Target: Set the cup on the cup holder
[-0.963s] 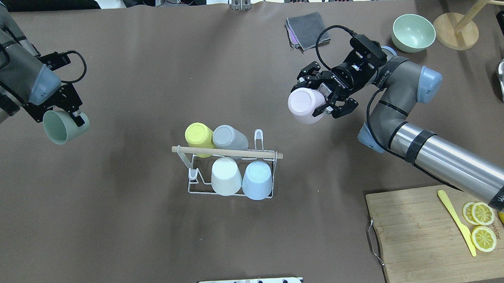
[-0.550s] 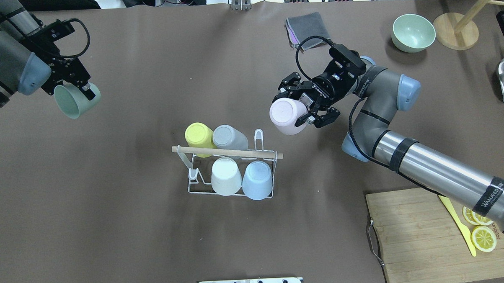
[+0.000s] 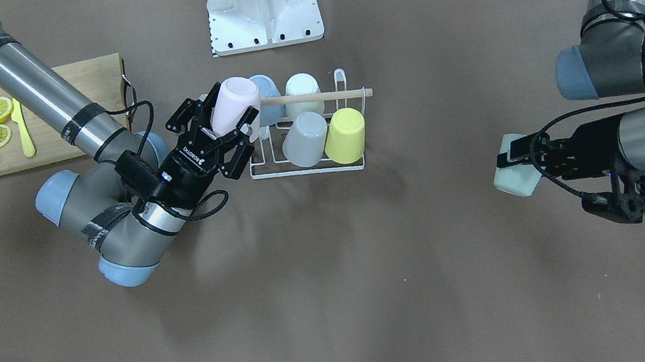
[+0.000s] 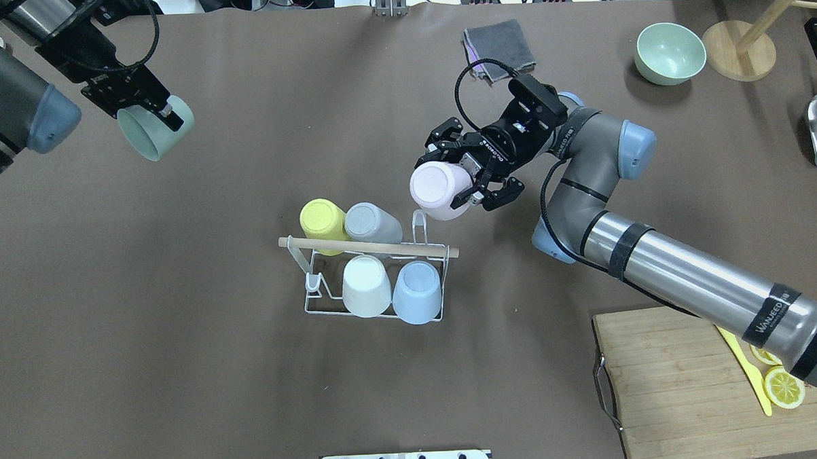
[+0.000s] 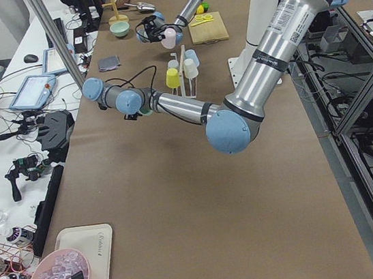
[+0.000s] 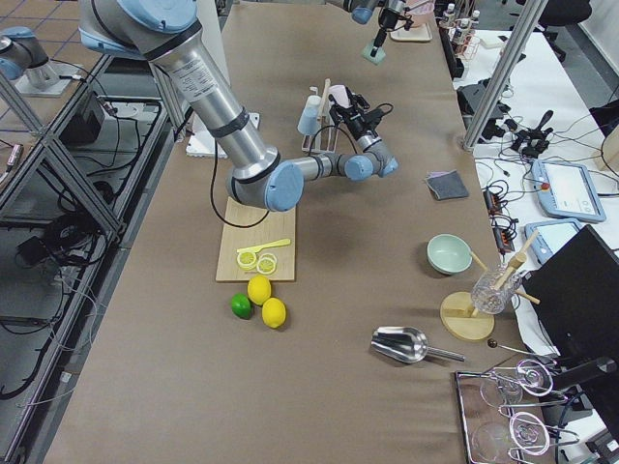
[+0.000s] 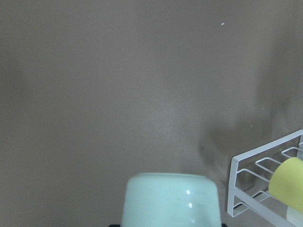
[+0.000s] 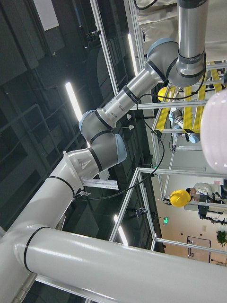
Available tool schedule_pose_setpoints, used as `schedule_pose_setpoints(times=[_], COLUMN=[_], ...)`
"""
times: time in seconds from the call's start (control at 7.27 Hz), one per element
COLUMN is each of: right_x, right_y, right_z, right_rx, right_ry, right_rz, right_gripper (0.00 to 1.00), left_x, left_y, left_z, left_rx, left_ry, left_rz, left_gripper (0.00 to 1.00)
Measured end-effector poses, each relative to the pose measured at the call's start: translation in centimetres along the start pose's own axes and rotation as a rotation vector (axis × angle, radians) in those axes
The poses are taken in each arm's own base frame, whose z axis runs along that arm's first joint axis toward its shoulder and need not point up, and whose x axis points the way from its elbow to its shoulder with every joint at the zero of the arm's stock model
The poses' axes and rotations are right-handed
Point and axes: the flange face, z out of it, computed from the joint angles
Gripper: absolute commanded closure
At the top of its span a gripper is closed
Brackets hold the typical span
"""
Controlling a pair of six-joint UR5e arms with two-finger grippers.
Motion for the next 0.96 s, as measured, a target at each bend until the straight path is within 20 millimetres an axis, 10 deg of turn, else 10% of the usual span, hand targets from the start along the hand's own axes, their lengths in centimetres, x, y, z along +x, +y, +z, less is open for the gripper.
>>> schedule_pose_setpoints(times=[0.69,0.96], right_x=[0.3,0.0], right_y=[2.2,3.0], right_z=[1.9,2.7], right_rx=[-0.021,-0.014], right_ry=[0.003,-0.004], right_rz=[-0.080,-0.070], right_gripper=[0.81,0.81], left_x=[4.3,8.4], left_y=[3.5,5.5], left_z=[-1.2,1.1], left_rx=[0.292,0.541], left_ry=[-0.014,-0.014], left_rz=[0.295,0.262], left_gripper=[1.00,1.00])
